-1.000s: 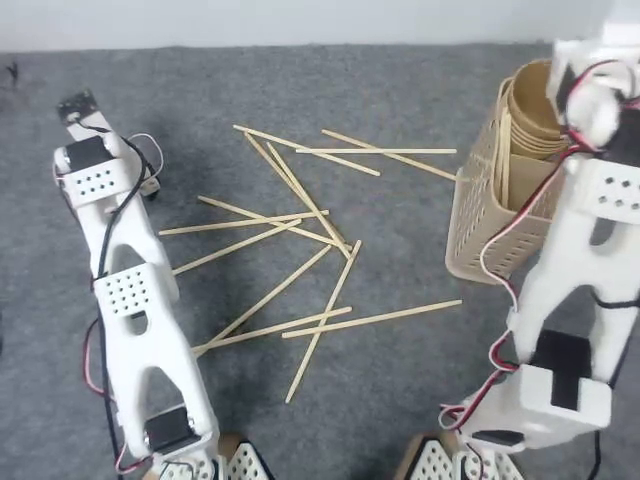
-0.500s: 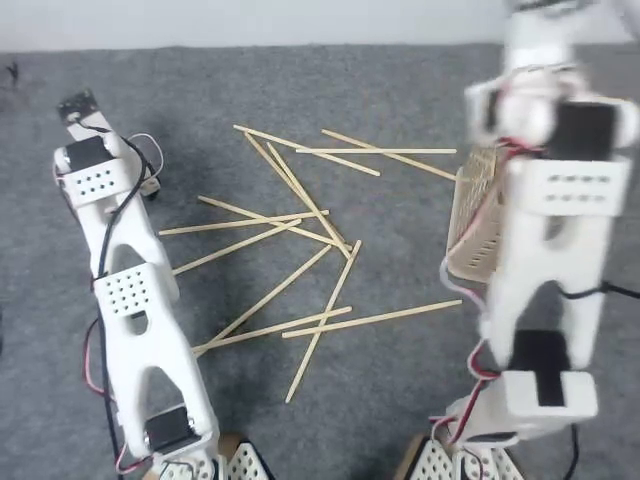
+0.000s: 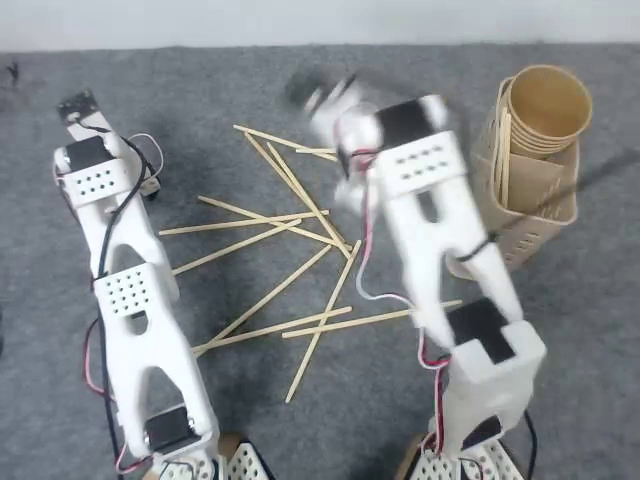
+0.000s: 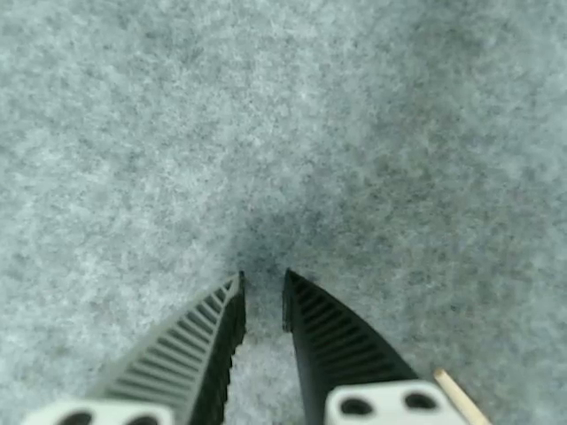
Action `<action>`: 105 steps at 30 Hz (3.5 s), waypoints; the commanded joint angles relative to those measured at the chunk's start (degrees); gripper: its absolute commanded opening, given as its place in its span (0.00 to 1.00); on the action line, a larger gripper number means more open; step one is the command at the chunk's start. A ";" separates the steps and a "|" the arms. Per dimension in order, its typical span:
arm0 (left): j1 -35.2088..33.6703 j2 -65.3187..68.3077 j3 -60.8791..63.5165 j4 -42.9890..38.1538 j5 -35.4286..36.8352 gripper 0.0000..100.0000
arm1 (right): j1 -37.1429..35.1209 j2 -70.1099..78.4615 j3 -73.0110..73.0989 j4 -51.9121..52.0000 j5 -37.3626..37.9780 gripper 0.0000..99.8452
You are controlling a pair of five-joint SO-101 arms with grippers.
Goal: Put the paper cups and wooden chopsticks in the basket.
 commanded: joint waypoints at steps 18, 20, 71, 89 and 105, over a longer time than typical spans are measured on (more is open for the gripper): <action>-0.09 -0.62 -2.24 1.41 0.18 0.08 | -9.01 -34.42 63.65 -30.46 11.25 0.19; -0.09 -0.62 -2.24 1.41 0.18 0.08 | -8.57 -36.70 68.40 -33.45 13.10 0.19; 0.18 -0.62 -2.24 1.41 0.18 0.08 | -1.36 -31.52 60.57 -26.86 21.54 0.01; 0.18 -0.62 -2.24 1.49 0.18 0.08 | 16.57 -71.60 48.18 -44.35 -21.54 0.01; 0.18 -0.62 -2.24 1.49 0.18 0.08 | 33.89 -62.29 50.99 -61.23 -27.60 0.01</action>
